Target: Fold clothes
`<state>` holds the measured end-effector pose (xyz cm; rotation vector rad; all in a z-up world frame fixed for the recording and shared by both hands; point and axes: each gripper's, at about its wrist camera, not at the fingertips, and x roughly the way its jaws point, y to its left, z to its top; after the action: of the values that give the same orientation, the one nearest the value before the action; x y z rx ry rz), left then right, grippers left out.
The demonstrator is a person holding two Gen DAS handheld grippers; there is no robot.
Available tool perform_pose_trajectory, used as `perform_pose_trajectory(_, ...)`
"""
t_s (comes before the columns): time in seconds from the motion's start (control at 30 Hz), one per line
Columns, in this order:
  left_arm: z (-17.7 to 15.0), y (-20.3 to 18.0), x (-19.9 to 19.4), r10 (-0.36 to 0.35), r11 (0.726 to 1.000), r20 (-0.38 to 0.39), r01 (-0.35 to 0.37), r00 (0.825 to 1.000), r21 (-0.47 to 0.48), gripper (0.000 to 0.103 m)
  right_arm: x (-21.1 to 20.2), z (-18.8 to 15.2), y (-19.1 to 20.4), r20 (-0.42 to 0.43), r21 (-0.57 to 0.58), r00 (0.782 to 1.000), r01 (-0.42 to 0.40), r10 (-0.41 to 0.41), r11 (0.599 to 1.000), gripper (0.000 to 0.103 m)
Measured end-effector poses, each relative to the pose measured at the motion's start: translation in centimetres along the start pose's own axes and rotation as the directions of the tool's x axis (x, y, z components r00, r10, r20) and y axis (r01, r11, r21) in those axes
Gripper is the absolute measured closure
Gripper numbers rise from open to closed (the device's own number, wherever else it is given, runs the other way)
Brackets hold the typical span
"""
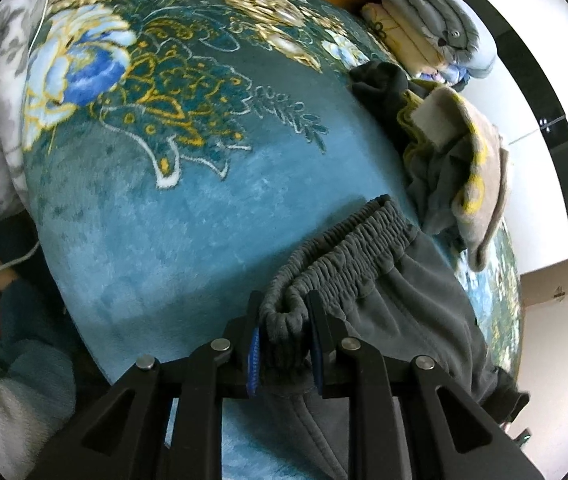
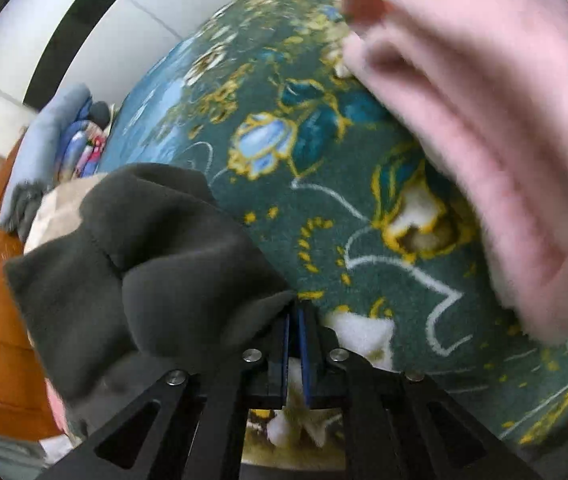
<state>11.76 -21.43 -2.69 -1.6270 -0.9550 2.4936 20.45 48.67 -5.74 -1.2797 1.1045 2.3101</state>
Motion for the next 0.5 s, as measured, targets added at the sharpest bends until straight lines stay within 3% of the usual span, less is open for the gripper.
perform_pose_trajectory(0.1,0.7,-0.7,-1.4,0.031,0.999,0.019,-0.032,0.999,0.034,0.065,-2.9,-0.4,1.8,0.045,-0.125,0.998,0.043,-0.038,0.991,0.087)
perform_pose_trajectory(0.17,1.4,-1.2,-2.3,0.033,0.998,0.044,-0.035,0.998,0.047,0.054,-5.1,-0.8,3.2,0.096,-0.213,0.993,0.084,-0.065,0.973,0.046)
perform_pose_trajectory(0.2,2.0,-1.7,-2.7,0.039,0.998,0.062,-0.043,0.997,0.053,0.052,-6.0,-0.8,3.8,0.127,-0.258,0.99,0.091,-0.06,0.962,0.04)
perform_pose_trajectory(0.33,4.8,-5.5,-1.4,0.048,0.99,0.06,-0.055,0.997,0.131,0.045,-7.2,-0.7,7.1,0.181,-0.394,0.983,0.083,-0.012,0.915,0.029)
perform_pose_trajectory(0.5,7.0,-9.4,4.8,0.081,0.98,-0.03,-0.074,0.996,0.187,0.043,-5.5,-1.1,10.4,0.113,-0.44,0.991,-0.018,0.075,0.898,0.026)
